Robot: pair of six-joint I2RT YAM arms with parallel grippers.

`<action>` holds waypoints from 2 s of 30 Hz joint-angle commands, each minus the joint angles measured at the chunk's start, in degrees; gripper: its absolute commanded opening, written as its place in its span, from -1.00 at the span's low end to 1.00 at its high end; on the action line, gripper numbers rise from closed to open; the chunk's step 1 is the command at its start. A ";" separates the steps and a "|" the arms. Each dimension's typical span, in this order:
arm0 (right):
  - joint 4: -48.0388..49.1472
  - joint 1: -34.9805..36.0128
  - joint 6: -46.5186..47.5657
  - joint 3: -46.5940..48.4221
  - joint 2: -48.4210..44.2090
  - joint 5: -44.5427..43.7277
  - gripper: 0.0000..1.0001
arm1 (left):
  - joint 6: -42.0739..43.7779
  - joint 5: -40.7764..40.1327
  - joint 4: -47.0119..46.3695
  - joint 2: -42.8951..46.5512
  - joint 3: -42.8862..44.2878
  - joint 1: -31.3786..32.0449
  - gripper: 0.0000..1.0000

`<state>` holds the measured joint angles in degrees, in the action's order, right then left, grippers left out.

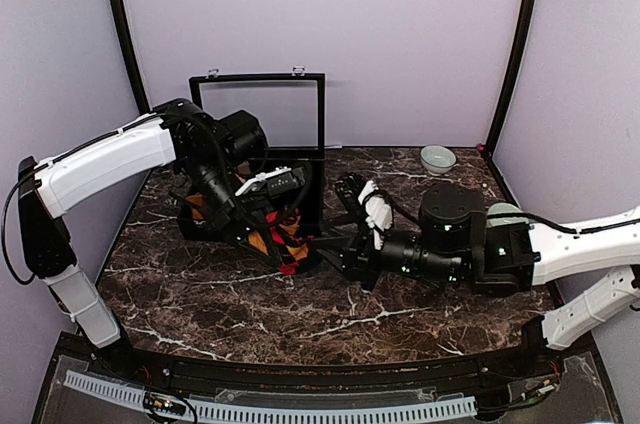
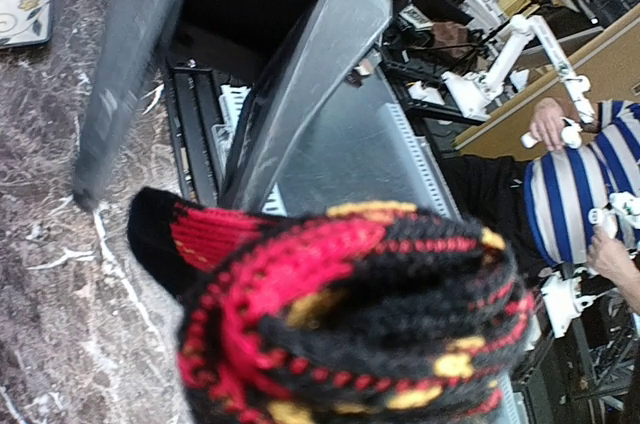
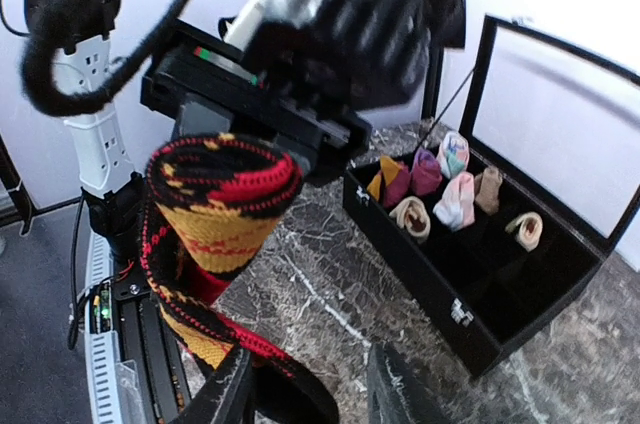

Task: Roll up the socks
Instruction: Roll the sock at the center of the board.

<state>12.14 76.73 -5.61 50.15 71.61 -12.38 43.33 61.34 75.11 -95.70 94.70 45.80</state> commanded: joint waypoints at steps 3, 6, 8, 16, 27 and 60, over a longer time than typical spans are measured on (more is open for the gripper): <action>-0.05 -1.92 5.87 3.24 -5.33 9.29 0.01 | 0.95 4.69 3.44 -0.40 1.28 -0.19 -1.00; 0.26 -2.15 5.74 3.79 -6.31 13.11 0.14 | -0.40 5.03 2.74 -0.98 1.47 -0.14 -1.00; -0.67 -2.23 5.74 4.85 -5.55 16.82 0.20 | -1.06 5.39 2.46 -1.34 1.69 -0.19 -1.00; -1.11 -2.83 5.61 8.67 -0.79 19.67 0.23 | -2.82 5.54 2.07 -1.96 3.12 -0.19 -1.00; 5.18 -4.50 6.32 8.36 3.44 14.07 0.16 | 1.60 6.69 6.30 -2.20 3.19 -0.19 -1.00; -0.18 -10.55 -4.60 11.52 9.06 25.52 -1.00 | -4.98 -12.55 -8.03 6.23 3.62 -0.71 -0.57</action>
<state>11.38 66.61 -7.09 63.99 82.72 17.69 43.99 56.58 78.13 -96.71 97.56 44.88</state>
